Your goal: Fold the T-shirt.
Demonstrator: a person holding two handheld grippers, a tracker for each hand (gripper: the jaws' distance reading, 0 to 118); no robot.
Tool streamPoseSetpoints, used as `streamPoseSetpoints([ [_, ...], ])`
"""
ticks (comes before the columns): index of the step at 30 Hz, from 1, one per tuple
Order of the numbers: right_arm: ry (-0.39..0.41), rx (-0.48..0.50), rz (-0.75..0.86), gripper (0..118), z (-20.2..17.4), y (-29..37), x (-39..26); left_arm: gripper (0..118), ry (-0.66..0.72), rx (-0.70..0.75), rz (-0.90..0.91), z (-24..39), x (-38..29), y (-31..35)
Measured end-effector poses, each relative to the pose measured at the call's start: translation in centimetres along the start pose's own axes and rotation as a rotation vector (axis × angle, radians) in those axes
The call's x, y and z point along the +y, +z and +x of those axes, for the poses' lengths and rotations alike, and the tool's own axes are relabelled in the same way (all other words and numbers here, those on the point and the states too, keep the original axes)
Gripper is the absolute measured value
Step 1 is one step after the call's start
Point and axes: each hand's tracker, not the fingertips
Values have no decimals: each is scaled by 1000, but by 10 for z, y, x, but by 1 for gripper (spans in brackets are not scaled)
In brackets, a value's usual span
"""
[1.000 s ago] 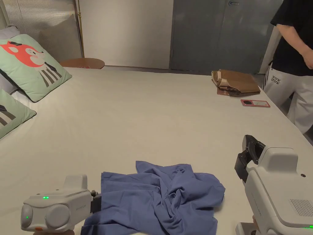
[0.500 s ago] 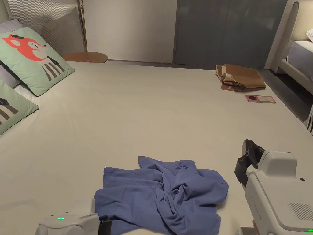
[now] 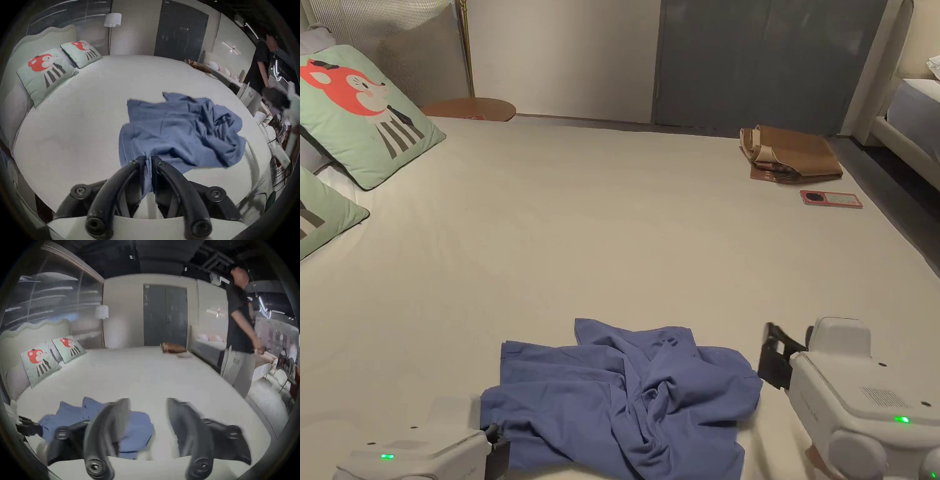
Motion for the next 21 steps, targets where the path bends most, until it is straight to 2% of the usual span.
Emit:
streamPoseSetpoints([
  [2,-23,22,-107,100,5,-33,1,4,3,-28,42,1,10,8],
  [3,-30,22,-141,108,7,-45,4,4,6,-33,50,2,15,9],
  [9,-1,44,-374,107,7,-140,1,4,14,-58,56,1,32,-5],
  [10,11,52,-415,104,5,-151,0,4,16,-59,54,0,32,-6],
  [14,90,84,-491,79,-4,-169,-12,4,27,-60,43,-3,33,-16],
  [17,119,120,-552,74,-12,-167,-22,4,26,-60,30,-3,33,-22],
  [18,117,120,-560,65,-12,-170,-27,4,25,-61,26,-3,33,-23],
  [21,158,102,-493,20,-14,-156,-27,4,30,-61,26,-4,33,-24],
])
